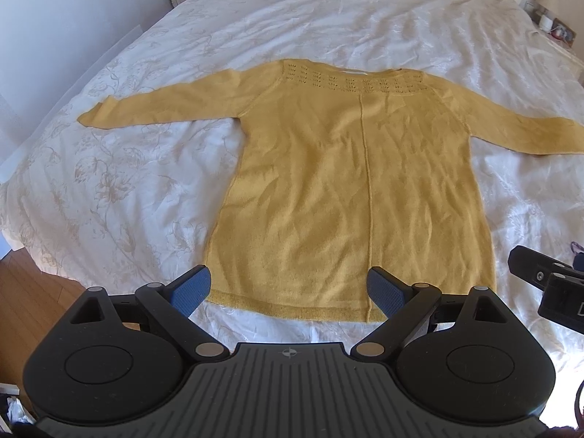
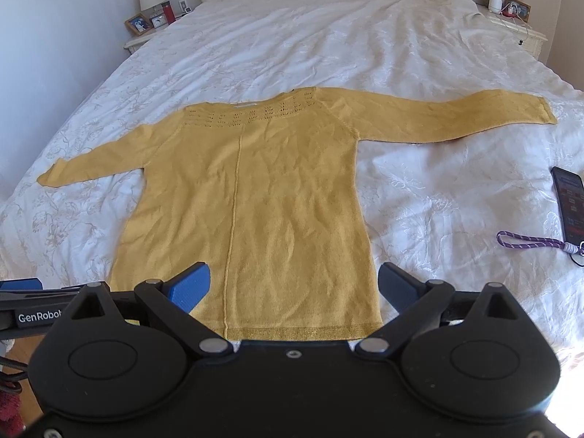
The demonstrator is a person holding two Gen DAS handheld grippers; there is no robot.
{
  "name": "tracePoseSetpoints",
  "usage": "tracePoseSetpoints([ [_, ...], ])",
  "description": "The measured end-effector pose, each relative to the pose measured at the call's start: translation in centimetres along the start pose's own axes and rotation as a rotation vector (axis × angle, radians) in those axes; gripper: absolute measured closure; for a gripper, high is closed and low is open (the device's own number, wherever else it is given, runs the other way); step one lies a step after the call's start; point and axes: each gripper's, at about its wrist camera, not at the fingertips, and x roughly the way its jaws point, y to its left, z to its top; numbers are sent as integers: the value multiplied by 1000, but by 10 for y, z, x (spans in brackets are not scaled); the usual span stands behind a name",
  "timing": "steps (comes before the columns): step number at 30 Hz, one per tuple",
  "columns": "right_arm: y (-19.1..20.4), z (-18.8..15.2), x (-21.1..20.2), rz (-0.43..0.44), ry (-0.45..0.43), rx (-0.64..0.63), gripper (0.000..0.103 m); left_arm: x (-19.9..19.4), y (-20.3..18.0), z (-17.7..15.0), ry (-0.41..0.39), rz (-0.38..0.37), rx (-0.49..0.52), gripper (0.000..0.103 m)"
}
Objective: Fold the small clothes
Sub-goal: 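Move both tools over the spread yellow sweater, grippers open, then grasp the sweater sleeve cuff with the right gripper and lift it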
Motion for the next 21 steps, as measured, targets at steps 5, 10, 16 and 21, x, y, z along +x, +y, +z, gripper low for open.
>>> tracePoseSetpoints([
  [5, 0, 16, 6, 8, -77, -1, 4, 9, 7, 24, -66, -52, -26, 10],
  [10, -6, 47, 3, -40, -238, 34, 2, 11, 8, 62, -231, -100, -21, 10],
  [16, -32, 90, 5, -131, -441, 135, 1, 22, -9, 109, -358, -149, 50, 10],
  [21, -69, 114, 33, -178, -399, 230, 1, 45, -33, 132, -337, -199, 144, 10],
])
